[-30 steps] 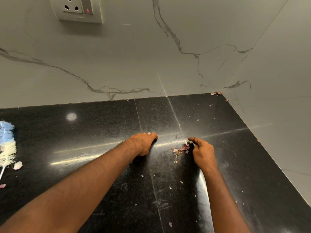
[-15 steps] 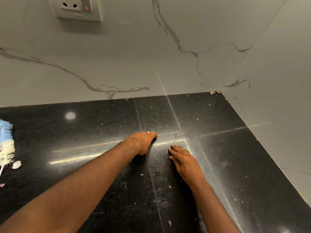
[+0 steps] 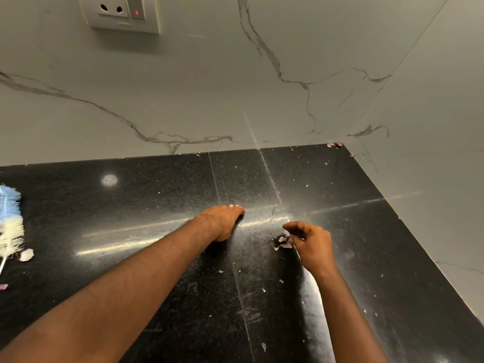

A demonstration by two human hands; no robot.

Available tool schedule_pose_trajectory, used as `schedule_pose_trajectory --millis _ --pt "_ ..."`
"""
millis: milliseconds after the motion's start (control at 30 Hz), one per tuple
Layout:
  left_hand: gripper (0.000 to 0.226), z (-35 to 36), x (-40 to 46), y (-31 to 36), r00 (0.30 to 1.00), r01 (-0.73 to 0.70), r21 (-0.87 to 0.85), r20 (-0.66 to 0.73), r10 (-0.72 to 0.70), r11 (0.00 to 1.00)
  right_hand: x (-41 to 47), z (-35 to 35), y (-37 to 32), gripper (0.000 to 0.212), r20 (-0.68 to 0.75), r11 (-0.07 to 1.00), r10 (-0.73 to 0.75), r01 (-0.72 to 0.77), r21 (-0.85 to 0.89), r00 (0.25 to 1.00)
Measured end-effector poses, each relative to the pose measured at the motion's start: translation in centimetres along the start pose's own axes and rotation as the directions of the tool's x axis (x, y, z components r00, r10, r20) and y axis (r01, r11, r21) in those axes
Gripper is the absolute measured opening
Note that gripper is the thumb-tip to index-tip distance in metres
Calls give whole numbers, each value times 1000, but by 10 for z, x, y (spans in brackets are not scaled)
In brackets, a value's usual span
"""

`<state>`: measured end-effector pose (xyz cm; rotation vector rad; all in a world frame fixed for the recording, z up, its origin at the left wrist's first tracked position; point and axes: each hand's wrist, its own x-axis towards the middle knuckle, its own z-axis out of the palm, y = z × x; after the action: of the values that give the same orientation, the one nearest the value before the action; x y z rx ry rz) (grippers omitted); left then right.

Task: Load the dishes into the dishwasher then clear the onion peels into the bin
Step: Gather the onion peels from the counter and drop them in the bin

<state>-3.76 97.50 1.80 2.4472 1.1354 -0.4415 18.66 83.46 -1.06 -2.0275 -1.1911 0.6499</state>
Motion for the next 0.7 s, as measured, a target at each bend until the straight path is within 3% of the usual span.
schedule_pose_trajectory --millis 100,267,467,700 --pt "59 1 1 0 1000 -4 -6 -3 4 1000 -2 -1 -3 26 -60 999 15 -18 -50 998" --pt "60 2 1 -1 1000 -3 -12 -15 3 1000 -1 -3 -1 44 29 993 2 1 -117 1000" --pt "58 3 1 -2 1000 -12 -11 -16 12 1000 -5 -6 -8 17 1 975 66 -64 -212 998" --pt "59 4 2 -3 1000 -10 -13 -19 10 1000 -8 -6 -15 28 -64 953 44 -61 -297 997"
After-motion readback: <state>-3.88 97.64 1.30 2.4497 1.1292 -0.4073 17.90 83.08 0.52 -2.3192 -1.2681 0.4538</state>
